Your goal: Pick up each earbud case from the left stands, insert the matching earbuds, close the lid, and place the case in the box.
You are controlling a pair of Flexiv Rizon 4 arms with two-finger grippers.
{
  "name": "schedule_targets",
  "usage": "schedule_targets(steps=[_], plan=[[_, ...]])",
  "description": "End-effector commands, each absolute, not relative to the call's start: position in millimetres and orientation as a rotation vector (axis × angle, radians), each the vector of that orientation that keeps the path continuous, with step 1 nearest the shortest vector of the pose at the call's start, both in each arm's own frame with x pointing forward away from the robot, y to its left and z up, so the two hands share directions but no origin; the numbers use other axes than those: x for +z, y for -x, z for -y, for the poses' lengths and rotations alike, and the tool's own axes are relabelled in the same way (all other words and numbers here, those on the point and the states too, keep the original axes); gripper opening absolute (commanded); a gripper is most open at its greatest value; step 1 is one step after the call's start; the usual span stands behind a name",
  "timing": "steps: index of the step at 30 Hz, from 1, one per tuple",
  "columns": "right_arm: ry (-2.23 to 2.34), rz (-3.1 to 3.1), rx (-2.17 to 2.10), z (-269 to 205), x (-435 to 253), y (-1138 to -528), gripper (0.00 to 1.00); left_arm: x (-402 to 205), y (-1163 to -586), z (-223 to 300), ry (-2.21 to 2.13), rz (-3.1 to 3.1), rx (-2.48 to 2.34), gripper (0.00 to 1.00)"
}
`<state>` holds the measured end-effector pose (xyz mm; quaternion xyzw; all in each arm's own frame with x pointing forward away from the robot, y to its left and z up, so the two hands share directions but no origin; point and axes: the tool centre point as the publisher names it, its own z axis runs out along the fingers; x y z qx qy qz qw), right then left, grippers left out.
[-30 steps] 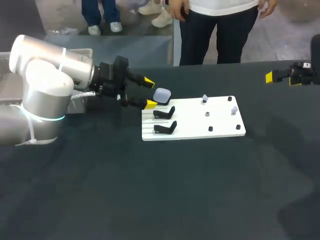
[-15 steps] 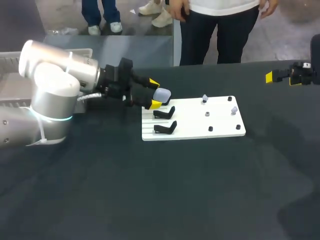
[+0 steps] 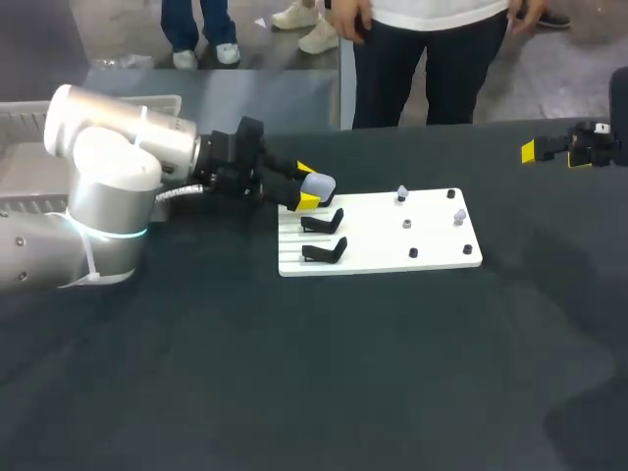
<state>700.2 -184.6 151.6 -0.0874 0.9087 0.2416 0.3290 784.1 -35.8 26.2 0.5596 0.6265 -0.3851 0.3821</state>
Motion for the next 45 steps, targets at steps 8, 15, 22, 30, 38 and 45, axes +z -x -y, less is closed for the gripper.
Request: schedule_targets(steps=[8,15,22,30,38,45], plan=[[0.230,-2.377,0.633,185,151,-700,1.00,23,-787,42,-1.438,-1.584,-1.003,0.55],[0.230,-2.377,0.633,185,151,-700,1.00,20,-785,41,-1.431,-1.583,-1.012,0.47],[0.230,-2.377,0.633,185,151,-700,1.00,20,-783,40,-1.423,-1.580,-1.016,0.42],[0.230,-2.377,0.633,185,151,-700,1.00,21,-782,39,-1.429,-1.572,-1.020,0.23],[0.230,-2.377,0.633,185,151,-700,1.00,24,-777,37,-1.440,-1.561,-1.027,0.00],[0.230,-2.377,0.633,185,151,-700,1.00,53,-768,31,-1.388,-1.539,-1.011,0.00]])
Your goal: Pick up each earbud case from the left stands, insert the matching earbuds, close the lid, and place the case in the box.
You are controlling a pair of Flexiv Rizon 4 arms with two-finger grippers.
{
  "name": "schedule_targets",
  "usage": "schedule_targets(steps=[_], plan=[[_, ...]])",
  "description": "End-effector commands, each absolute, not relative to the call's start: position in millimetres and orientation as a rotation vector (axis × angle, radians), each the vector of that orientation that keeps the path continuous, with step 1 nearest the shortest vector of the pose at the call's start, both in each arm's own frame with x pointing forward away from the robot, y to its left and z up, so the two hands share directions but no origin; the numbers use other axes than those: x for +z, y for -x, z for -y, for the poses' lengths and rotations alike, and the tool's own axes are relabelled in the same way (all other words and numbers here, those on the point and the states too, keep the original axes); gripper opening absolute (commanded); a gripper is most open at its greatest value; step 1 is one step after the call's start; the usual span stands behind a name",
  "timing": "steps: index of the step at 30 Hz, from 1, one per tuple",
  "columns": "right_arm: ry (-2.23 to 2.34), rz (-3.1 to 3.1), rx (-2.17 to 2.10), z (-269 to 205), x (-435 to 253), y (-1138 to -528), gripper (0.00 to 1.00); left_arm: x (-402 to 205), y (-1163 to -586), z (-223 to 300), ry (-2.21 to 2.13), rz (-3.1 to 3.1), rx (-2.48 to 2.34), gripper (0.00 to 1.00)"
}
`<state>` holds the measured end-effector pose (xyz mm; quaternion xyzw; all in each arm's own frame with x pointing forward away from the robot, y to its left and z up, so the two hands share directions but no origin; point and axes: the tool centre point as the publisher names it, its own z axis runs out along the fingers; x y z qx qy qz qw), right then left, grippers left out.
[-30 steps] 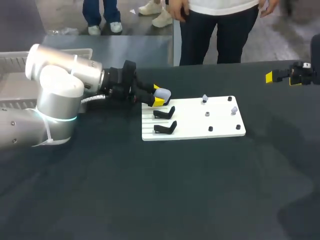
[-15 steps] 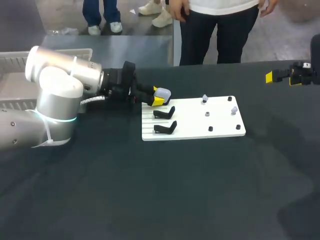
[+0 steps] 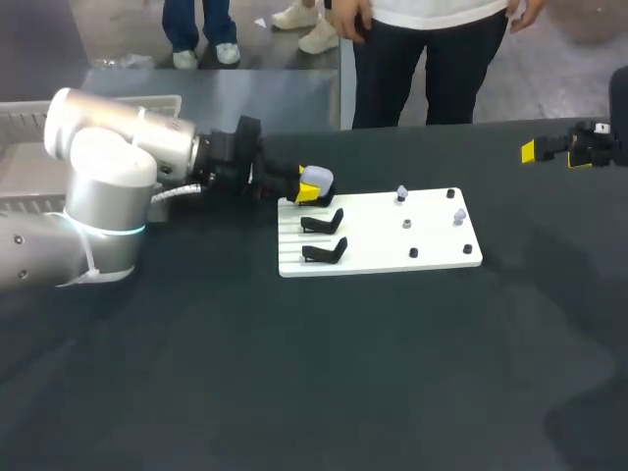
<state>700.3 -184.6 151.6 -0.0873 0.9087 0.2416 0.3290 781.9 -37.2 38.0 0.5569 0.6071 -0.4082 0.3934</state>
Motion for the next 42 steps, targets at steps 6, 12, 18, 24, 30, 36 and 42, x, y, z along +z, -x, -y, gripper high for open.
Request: schedule_targets(steps=[6,12,18,24,30,36,42], plan=[[0.230,-2.377,0.633,185,151,-700,1.00,81,-762,35,-1.372,-1.566,-0.976,0.00],[0.230,-2.377,0.633,185,151,-700,1.00,99,-753,44,-1.359,-1.570,-0.964,0.00],[0.290,-2.390,0.664,165,151,-703,1.00,106,-746,60,-1.349,-1.609,-0.889,0.00],[0.380,-2.413,0.664,129,155,-704,1.00,117,-739,70,-1.315,-1.617,-0.803,0.00],[0.459,-2.427,0.687,102,150,-707,1.00,129,-736,78,-1.314,-1.598,-0.791,0.00],[0.535,-2.437,0.702,78,143,-709,1.00,134,-733,88,-1.306,-1.584,-0.772,0.00],[0.582,-2.436,0.723,59,139,-709,1.00,141,-730,99,-1.305,-1.560,-0.780,0.00]])
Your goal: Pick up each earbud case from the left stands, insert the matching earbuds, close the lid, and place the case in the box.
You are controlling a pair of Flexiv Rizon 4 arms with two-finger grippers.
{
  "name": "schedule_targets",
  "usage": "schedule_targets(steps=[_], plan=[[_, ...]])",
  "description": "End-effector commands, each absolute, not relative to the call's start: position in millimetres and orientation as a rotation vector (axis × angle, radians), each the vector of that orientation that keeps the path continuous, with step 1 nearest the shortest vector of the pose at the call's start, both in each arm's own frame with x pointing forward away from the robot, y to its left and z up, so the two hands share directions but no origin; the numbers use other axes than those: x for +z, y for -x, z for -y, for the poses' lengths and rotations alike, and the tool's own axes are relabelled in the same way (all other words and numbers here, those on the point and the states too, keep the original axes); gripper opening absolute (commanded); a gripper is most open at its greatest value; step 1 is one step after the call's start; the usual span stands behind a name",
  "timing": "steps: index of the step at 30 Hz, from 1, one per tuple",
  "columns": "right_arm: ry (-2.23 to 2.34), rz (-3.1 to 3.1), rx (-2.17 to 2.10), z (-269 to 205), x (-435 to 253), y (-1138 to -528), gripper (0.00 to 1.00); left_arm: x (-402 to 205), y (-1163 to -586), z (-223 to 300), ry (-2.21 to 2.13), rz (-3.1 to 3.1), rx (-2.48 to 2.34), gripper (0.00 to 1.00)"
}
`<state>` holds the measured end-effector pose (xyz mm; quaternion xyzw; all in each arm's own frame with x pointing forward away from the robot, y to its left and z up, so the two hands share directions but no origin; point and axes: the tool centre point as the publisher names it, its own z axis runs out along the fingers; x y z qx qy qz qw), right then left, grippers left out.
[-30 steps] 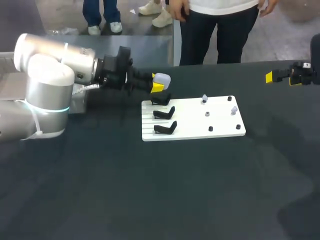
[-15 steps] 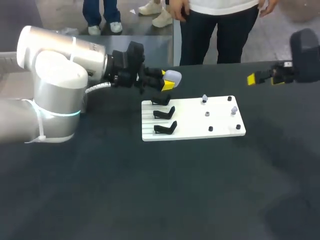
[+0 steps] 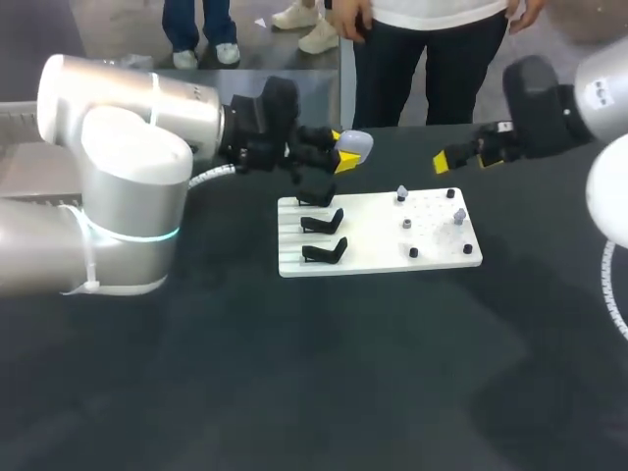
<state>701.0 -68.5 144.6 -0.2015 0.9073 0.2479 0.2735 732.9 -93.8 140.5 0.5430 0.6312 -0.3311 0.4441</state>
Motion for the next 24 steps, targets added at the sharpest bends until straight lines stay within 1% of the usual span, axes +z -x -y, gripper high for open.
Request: schedule_targets(steps=[1,13,24], plan=[[0.590,-2.437,0.728,55,139,-709,1.00,141,-729,101,-1.306,-1.553,-0.774,0.00],[0.683,-2.426,0.796,19,133,-716,1.00,133,-724,117,-1.353,-1.536,-0.800,0.00],[0.711,-2.424,0.798,14,136,-722,1.00,133,-717,117,-1.365,-1.532,-0.813,0.00]])
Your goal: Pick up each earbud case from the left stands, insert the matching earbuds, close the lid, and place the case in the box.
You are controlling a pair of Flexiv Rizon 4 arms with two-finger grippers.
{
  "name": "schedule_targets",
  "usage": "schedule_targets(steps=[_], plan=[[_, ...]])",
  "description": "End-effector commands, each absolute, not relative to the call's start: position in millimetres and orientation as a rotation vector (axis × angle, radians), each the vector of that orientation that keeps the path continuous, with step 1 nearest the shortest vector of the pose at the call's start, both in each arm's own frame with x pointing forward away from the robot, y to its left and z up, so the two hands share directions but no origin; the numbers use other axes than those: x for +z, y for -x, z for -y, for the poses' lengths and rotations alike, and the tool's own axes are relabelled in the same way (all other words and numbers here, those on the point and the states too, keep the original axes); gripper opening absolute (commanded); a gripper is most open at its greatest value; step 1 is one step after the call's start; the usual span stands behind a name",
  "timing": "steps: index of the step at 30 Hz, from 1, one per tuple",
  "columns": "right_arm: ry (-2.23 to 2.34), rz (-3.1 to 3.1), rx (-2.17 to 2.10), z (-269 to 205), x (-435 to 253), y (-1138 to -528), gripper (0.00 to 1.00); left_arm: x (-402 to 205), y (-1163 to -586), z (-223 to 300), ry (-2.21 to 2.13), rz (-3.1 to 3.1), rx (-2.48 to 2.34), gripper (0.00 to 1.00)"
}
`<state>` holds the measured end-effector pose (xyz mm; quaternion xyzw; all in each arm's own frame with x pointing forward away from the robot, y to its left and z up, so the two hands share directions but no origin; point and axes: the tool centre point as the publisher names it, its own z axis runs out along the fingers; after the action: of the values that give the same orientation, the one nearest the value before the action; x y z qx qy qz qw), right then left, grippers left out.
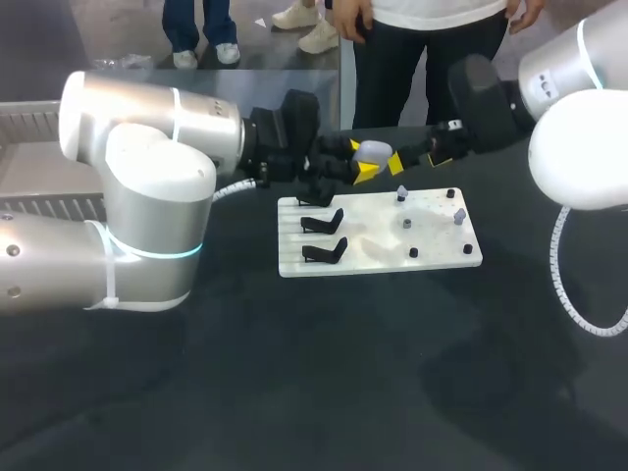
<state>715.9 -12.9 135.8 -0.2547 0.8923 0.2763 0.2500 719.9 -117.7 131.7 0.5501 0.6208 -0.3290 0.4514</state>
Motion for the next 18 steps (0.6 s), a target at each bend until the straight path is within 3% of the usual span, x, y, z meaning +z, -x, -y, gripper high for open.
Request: schedule_targets(steps=[1,11,18], plan=[[0.710,-2.424,0.796,14,137,-722,1.00,133,-716,117,-1.367,-1.530,-0.815,0.00],[0.697,-2.410,0.766,19,143,-726,1.00,134,-706,117,-1.379,-1.494,-0.854,0.00],[0.729,-2.448,0.501,39,149,-715,1.00,135,-713,97,-1.237,-1.385,-0.989,0.00]])
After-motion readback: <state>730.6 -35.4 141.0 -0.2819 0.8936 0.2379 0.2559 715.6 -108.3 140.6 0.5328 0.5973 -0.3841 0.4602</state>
